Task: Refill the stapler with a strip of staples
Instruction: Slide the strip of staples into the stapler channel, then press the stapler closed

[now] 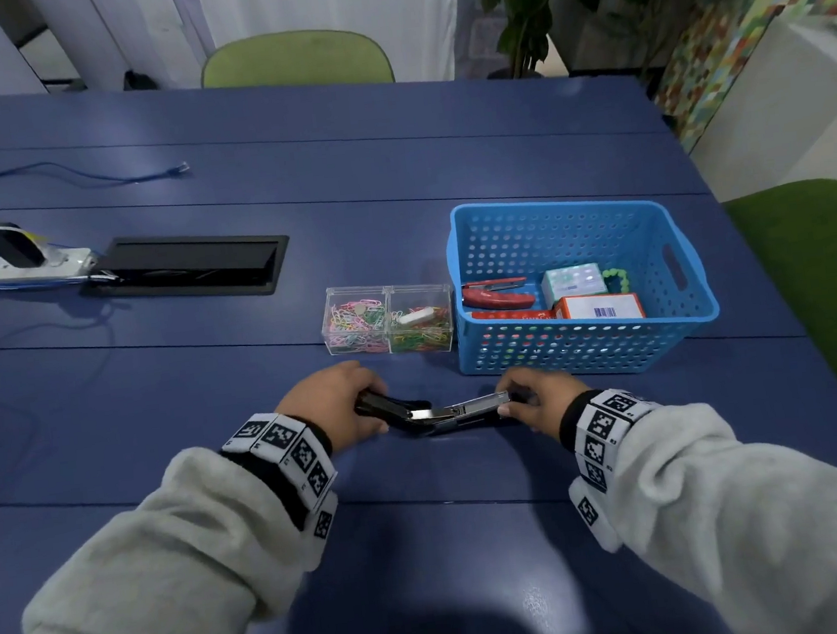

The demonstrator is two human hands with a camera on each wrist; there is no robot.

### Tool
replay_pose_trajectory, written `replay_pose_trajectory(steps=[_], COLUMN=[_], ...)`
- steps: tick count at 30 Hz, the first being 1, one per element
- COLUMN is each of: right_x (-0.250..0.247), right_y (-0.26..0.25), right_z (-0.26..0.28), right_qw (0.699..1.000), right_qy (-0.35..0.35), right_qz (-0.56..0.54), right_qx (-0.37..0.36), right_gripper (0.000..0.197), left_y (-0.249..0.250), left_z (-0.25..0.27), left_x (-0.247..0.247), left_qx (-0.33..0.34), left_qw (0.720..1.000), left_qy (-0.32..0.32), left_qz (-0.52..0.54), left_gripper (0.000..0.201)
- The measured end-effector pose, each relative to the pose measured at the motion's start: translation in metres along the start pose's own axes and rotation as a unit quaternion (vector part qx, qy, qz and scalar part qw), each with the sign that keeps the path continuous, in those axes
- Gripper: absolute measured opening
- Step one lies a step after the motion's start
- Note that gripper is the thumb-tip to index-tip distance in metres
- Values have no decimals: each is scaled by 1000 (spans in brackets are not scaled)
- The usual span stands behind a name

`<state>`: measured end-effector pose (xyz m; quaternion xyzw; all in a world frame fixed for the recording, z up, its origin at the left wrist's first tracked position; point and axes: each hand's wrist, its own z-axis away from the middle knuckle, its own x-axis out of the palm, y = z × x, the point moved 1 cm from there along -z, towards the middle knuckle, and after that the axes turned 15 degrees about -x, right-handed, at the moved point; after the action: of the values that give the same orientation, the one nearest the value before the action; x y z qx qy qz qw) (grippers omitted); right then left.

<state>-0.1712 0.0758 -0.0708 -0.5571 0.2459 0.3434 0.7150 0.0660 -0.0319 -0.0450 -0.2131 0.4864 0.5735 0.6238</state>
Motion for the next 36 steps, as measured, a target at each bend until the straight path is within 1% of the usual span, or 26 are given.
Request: replay_pose_trajectory(steps=[1,3,5,9,11,13,15,16,19,21,22,24,25,30,32,34,36], right_x=[0,-1,-2,-1,0,-1,-2,-3,-6,-6,-4,-2,-1,0,-1,-3,-10], right_y=[-1,-3,-6,-13,-15,-20,-23,-24,-27,-29,-30,-31,-32,-33,-32,-32,-34], right_z=[1,3,2,-1,-2,-2,-2,-2,1,1,-1,-4,-5,-9,-11,-10,-6], right_qw=[1000,998,994,989,989,989,991,991,989,989,988,984,981,984,982,980,978], right_qy=[3,27,56,90,95,92,88,89,101,97,92,92,94,82,77,75,90], right_qz=[-16,-61,-92,-109,-108,-108,-97,-90,-101,-111,-119,-152,-167,-152,-165,-178,-182], right_qx=[6,8,-7,-32,-40,-47,-41,-36,-34,-25,-20,-7,3,42,50,51,52], right_gripper=[9,20,27,36,40,36,22,20,22,25,23,13,12,16,18,19,21], left_y=[5,14,26,51,60,65,68,69,69,69,70,70,71,75,76,77,76], left_z=[1,3,2,2,1,0,-1,-1,-1,-1,0,0,-1,0,-1,-1,1], left_x=[-1,-2,-1,6,10,15,17,18,20,22,23,26,27,31,31,30,26], left_qx=[9,27,37,47,51,64,73,73,74,81,86,94,95,106,112,110,103], left_qw=[1000,998,997,996,997,997,997,996,996,995,995,994,994,994,993,993,994], left_qy=[6,18,20,4,0,1,-1,-2,-3,-5,-6,-11,-18,-39,-39,-40,-34], left_qz=[18,52,70,75,57,37,37,44,57,61,59,48,42,-2,-16,-13,10], left_gripper=[38,39,40,35,41,46,47,47,45,45,45,46,47,44,44,44,52])
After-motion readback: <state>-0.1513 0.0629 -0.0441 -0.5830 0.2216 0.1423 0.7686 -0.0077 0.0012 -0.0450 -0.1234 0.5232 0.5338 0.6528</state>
